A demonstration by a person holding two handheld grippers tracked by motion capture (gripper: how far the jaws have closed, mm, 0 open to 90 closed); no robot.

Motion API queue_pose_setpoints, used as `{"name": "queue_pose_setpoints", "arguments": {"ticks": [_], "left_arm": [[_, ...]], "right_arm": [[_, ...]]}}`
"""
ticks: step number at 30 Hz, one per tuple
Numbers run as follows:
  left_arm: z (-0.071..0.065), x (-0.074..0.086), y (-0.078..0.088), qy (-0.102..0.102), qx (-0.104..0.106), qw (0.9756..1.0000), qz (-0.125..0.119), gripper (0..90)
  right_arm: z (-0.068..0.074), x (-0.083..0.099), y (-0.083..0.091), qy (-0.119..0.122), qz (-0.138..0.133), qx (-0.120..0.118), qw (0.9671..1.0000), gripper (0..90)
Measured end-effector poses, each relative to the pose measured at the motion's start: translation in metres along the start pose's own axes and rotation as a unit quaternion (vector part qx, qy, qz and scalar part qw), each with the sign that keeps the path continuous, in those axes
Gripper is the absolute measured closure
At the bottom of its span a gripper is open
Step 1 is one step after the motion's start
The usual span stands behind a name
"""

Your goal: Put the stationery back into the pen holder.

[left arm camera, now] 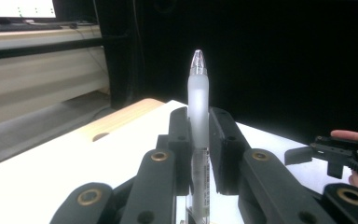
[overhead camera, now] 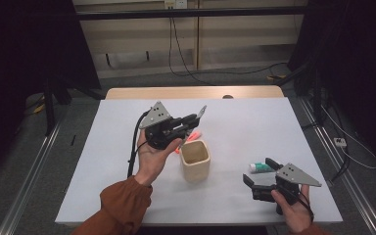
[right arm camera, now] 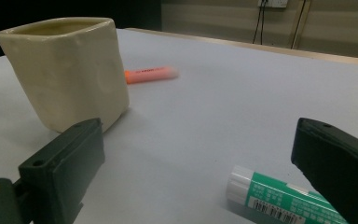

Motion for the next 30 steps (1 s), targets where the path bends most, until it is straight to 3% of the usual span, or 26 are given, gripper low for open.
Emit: {"name": "queue_pose_setpoints", "arguments": {"ticks": [9,26,30], "left_arm": [[-0.004,0.008,-0.011,0.004,0.017,0.9998,0.002,80.2],[0.003,0.033,-0.022,0.012,0.015,0.9990,0.040,80.1],[0.004,0.036,-0.022,0.020,0.027,0.9981,0.052,80.0]], "right_arm": [[0.000,0.000,0.001,-0.001,0.000,0.000,1.0000,2.4],[0.000,0.000,0.001,-0.001,0.000,-0.001,1.0000,2.4],[0.000,0.000,0.001,0.000,0.001,-0.002,1.0000,2.4]]}}
Point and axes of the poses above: each handheld gripper's, and its own axes: y roughly backward along the jaws, x roughly out of its underside, z roughly to its left, the point moved 1 cm from there along -y, roughly forward along the jaws, and after that the axes turned 9 degrees about x, right-handed, at the moved point
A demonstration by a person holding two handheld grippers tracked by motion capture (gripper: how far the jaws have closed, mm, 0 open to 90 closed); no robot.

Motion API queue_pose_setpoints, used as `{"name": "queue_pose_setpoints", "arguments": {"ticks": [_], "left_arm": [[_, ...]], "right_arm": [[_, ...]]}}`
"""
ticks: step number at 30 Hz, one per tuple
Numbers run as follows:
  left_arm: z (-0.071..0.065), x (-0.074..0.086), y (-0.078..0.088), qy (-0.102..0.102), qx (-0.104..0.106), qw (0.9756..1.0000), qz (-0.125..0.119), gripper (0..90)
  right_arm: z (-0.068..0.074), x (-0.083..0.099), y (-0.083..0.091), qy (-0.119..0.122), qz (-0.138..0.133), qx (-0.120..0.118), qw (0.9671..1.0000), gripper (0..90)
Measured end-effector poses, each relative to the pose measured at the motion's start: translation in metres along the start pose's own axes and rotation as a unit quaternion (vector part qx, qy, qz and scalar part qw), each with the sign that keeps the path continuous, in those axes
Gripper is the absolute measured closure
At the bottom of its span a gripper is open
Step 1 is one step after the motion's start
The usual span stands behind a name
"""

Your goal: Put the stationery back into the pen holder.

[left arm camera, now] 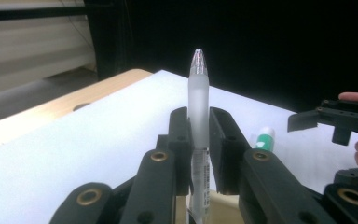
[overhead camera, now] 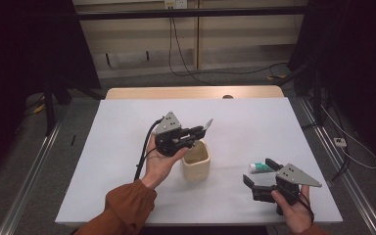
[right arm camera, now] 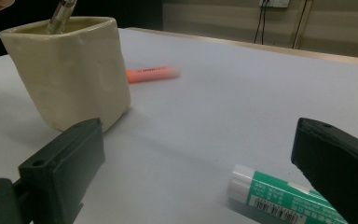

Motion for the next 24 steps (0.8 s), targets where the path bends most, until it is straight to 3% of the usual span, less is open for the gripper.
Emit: {"name": "queue_pose_setpoints", "arguments": {"ticks": [10,17,24], "left_arm": [[0.008,0.009,-0.002,0.017,0.006,0.9991,0.039,79.6],[0.011,0.014,-0.004,0.024,0.007,0.9983,0.053,79.1],[0.012,0.011,0.002,0.019,-0.006,0.9983,0.056,61.9]], "right_arm": [[0.000,0.000,0.000,0.000,0.001,-0.001,1.0000,2.4],[0.001,0.000,0.000,-0.001,0.001,-0.002,1.0000,2.4],[0.000,0.000,0.000,0.001,0.001,-0.002,1.0000,2.4]]}}
Point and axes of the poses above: each handheld gripper's, and its own axes: y roughly backward along the jaws, x roughly out of its underside, z roughly to its left, the point moved 1 cm from there along -y, roughly forward along the jaws, and after that the axes turned 9 degrees about x, right-handed, at the moved point
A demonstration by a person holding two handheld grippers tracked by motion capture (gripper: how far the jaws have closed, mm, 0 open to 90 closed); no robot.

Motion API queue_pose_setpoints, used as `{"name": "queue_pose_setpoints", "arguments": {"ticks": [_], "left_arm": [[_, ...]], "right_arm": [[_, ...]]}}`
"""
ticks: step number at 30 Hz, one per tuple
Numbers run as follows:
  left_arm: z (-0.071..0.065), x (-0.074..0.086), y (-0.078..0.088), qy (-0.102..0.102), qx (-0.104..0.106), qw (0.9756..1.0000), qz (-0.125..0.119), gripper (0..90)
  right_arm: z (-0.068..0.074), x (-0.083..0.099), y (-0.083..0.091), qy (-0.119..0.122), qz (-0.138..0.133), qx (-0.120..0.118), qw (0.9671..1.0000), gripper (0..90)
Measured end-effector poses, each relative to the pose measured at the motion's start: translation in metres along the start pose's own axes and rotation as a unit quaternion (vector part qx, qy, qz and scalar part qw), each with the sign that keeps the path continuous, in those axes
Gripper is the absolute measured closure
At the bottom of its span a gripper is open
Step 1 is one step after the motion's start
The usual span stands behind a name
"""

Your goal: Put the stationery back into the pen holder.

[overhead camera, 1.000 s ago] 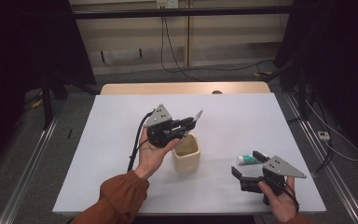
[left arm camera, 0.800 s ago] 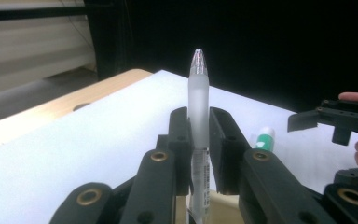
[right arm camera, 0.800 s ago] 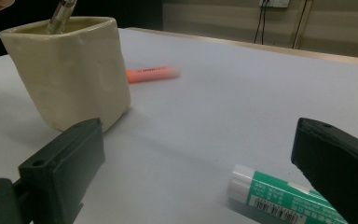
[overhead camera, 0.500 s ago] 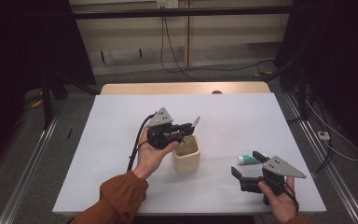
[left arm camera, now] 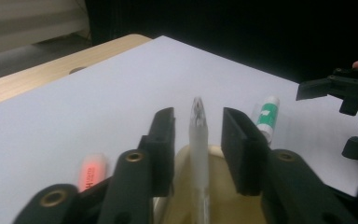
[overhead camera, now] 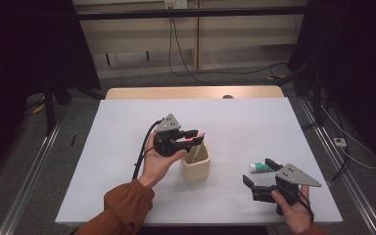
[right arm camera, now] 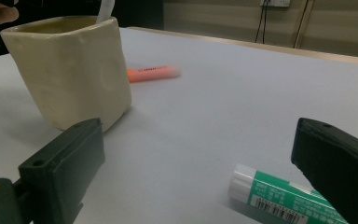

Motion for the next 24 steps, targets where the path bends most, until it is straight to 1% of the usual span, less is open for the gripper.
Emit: {"name": "queue_pose_setpoints", "arguments": {"ticks": [3,5,7,9,12,14,16,20,22,24], "left_arm": [[0.000,-0.002,0.001,0.001,-0.004,1.0000,0.004,49.7],[-0.001,-0.003,0.003,0.000,-0.012,0.9999,0.002,43.9],[-0.001,-0.006,0.005,0.000,-0.019,0.9998,-0.001,35.3],[0.000,-0.008,0.008,0.000,-0.025,0.9997,-0.006,30.1],[0.003,-0.010,0.012,0.001,-0.034,0.9994,-0.006,21.2],[0.006,-0.011,0.015,0.007,-0.035,0.9993,-0.010,17.1],[0.010,-0.013,0.019,0.012,-0.027,0.9995,-0.011,14.2],[0.016,-0.017,0.027,0.011,-0.036,0.9992,-0.013,9.0],[0.020,-0.017,0.031,0.016,-0.038,0.9991,-0.011,6.4],[0.024,-0.017,0.034,0.024,-0.042,0.9988,-0.005,6.0]], "right_arm": [[0.000,0.000,0.000,-0.001,0.000,0.000,1.0000,2.4],[0.000,0.000,0.000,-0.001,0.000,0.000,1.0000,2.4],[0.000,0.000,0.000,-0.001,-0.001,0.001,1.0000,2.4],[0.000,0.000,0.000,-0.001,0.000,0.001,1.0000,2.4],[0.000,0.000,0.000,-0.001,0.000,0.000,1.0000,2.4],[0.000,0.000,0.000,-0.001,0.000,0.001,1.0000,2.4],[0.000,0.000,0.000,0.000,0.000,0.000,1.0000,2.4],[0.000,0.000,0.000,0.001,0.000,0.000,1.0000,2.4],[0.000,0.000,0.000,0.000,0.000,0.001,1.0000,2.4],[0.000,0.000,0.000,-0.001,0.000,0.001,1.0000,2.4]]}}
Point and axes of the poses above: each handheld gripper's, and its own axes: y roughly backward along the jaws, x roughly out of its underside, z roughly to its left, the point moved 1 cm from there along -y, roughly forward along the jaws, and after that the axes turned 9 degrees about x, right-handed, at the moved point
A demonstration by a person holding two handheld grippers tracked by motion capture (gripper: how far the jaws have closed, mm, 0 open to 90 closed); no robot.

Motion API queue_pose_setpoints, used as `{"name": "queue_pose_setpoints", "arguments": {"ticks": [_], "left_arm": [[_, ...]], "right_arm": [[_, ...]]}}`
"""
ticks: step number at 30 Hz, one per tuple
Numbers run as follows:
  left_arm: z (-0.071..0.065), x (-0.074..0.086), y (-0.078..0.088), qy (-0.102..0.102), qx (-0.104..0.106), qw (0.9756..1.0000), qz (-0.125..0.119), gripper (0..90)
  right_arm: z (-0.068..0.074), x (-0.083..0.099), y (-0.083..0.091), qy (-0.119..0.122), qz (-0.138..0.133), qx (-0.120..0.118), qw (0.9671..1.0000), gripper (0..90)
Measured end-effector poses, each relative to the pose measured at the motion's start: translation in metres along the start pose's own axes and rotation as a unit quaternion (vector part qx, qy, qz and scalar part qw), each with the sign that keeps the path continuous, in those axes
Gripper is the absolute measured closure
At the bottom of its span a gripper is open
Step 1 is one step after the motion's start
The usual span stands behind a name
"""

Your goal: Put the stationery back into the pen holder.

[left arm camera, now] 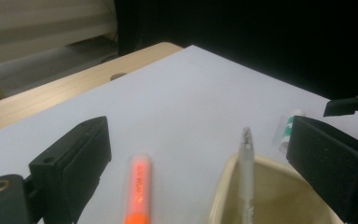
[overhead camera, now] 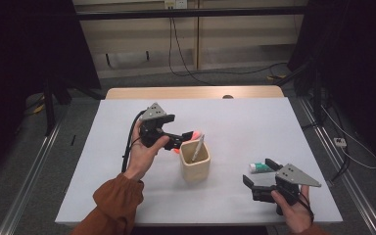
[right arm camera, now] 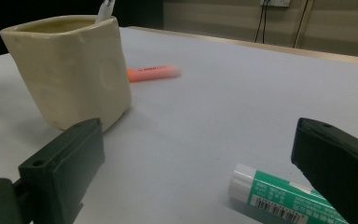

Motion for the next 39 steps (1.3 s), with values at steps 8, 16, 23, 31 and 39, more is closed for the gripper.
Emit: {"name": "queue_pose_setpoints", "arguments": {"ticks": [8,16,23,31,39], "left_arm": [[0.020,0.003,0.012,0.021,-0.038,0.9990,0.005,5.3],[0.033,0.009,0.011,0.033,-0.073,0.9963,0.029,5.4],[0.040,0.018,0.005,0.037,-0.087,0.9931,0.070,6.1],[0.049,0.029,-0.004,0.041,-0.105,0.9878,0.107,7.1],[0.053,0.041,-0.019,0.051,-0.125,0.9788,0.153,9.9]], "right_arm": [[0.000,0.000,0.000,0.000,0.000,-0.001,1.0000,2.4],[0.000,0.000,0.000,0.002,0.001,-0.001,1.0000,2.4],[0.000,0.000,0.000,0.002,0.000,-0.001,1.0000,2.4],[0.000,0.000,0.000,0.002,0.001,0.000,1.0000,2.4],[0.000,0.000,0.000,0.003,0.002,-0.001,1.0000,2.4]]}}
Point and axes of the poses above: each handheld gripper's, and its own axes: y roughly backward along the jaws, x roughly out of its underside, z roughly to its left, the point moved 1 cm from there along -y, roughly forward along the jaws, and after that the axes turned 9 degrees about x, right-handed, at the moved point
